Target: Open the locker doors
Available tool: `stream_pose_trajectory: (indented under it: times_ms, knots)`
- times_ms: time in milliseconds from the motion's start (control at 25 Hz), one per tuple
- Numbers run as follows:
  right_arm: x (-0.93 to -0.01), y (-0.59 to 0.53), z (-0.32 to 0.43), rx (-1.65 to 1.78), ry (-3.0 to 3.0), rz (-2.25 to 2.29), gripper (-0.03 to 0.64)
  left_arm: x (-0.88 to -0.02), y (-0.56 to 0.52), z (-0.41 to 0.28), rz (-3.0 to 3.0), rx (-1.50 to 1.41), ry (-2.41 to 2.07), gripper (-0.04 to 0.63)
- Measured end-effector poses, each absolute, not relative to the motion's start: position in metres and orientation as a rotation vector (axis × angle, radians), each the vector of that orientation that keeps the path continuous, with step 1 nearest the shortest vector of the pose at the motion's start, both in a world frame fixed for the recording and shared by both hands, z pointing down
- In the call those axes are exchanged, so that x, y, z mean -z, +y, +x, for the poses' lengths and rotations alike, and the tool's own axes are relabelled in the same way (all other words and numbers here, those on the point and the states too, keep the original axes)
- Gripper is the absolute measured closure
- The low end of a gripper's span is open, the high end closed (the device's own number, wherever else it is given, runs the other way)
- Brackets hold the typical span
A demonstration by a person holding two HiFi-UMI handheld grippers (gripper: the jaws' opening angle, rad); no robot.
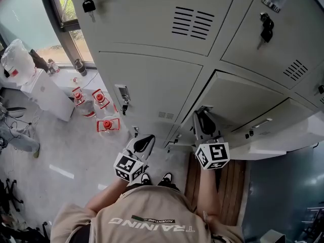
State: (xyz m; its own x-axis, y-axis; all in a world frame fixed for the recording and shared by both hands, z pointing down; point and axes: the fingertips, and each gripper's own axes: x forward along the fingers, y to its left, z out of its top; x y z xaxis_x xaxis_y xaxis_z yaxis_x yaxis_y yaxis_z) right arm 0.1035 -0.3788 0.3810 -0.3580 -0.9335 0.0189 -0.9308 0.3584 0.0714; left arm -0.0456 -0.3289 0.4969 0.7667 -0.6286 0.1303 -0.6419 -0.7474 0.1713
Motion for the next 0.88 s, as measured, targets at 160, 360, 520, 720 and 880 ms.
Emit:
stream_pose_trajectory:
  times_ms: [160, 360, 520, 720, 880]
  knots:
    - [-0.379, -0.353, 0.099, 0.066, -2.582, 1.695, 0.549, -0.496, -0.326, -0.039, 2.793, -0.101, -0.912, 0.589]
    - [-0.378, -0.302, 0.102, 0.1, -2.601, 1.662, 0.549, -0.496, -0.314, -0.012, 2.854, -0.116, -0.742, 0.589]
    - [-0.378, -0.254, 0.118, 0.122, -2.582, 1.68, 0.549, -0.493, -0.299, 0.014, 2.89, -0.116, -0.644, 0.589]
    - [-0.382, -0.198, 0.158, 0.113, -2.52, 1.779, 0.558, -0.49, -0.27, 0.055, 2.926, -0.124, -0.561, 0.589]
    - [-0.383, -0.163, 0.194, 0.11, -2.502, 1.804, 0.558, -0.487, -0.238, 0.095, 2.935, -0.133, -0.535, 0.589]
